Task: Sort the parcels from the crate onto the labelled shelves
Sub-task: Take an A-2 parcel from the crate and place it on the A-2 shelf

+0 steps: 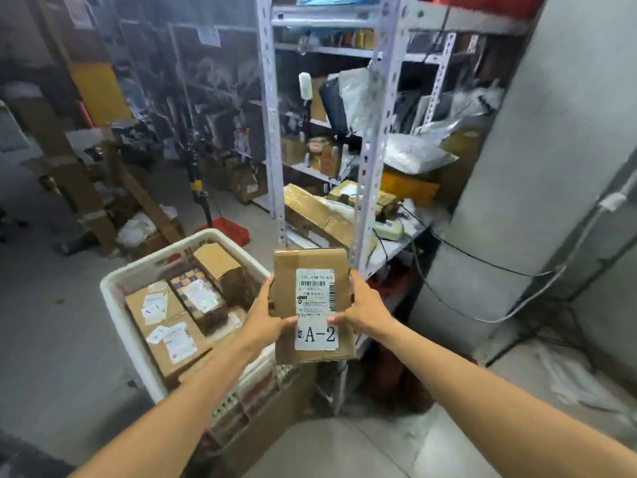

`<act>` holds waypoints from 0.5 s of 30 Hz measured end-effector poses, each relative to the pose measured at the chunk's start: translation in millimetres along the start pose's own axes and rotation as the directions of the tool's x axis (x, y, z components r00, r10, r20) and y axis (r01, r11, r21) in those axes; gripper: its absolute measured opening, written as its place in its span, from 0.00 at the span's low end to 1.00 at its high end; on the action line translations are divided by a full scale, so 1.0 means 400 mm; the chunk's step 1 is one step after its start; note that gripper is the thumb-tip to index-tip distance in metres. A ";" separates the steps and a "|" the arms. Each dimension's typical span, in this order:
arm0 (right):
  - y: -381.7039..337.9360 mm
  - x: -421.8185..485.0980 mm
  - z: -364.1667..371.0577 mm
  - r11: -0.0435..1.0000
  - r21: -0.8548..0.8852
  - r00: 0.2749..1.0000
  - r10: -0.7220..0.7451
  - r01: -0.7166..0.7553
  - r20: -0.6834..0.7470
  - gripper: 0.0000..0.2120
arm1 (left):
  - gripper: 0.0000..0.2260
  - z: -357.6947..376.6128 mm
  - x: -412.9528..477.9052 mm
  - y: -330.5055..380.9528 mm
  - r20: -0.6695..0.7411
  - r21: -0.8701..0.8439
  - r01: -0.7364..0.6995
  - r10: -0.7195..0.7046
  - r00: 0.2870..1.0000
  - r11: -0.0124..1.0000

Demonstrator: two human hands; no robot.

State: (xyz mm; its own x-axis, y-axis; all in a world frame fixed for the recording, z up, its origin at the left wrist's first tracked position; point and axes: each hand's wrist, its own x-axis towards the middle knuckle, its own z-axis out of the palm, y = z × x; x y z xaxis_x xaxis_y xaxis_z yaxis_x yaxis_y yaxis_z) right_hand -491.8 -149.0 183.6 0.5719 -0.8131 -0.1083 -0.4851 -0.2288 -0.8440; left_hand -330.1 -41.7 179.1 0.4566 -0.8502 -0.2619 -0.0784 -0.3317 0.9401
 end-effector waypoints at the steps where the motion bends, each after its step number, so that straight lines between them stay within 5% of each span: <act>1: 0.020 -0.035 -0.040 1.000 -0.011 1.000 0.017 -0.017 -0.019 0.41 | 0.42 0.045 -0.020 0.005 0.028 0.002 -0.012 0.012 1.000 1.000; 8: 0.139 -0.266 -0.298 0.988 -0.018 0.942 0.139 -0.152 -0.306 0.46 | 0.41 0.356 -0.093 0.087 0.192 0.054 -0.158 0.145 0.971 0.986; 15: 0.222 -0.483 -0.590 0.967 0.089 0.762 0.242 -0.238 -0.601 0.48 | 0.41 0.705 -0.133 0.275 0.468 0.020 -0.332 0.284 0.837 0.943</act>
State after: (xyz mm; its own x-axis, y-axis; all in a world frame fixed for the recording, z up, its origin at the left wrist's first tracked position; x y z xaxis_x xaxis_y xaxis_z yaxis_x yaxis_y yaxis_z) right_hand -801.6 -138.6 253.5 -0.0794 -0.9964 0.0287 -0.5465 0.0194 -0.8372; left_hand -613.1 -148.1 234.9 -0.0551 -0.9970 -0.0538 -0.2427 -0.0389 0.9693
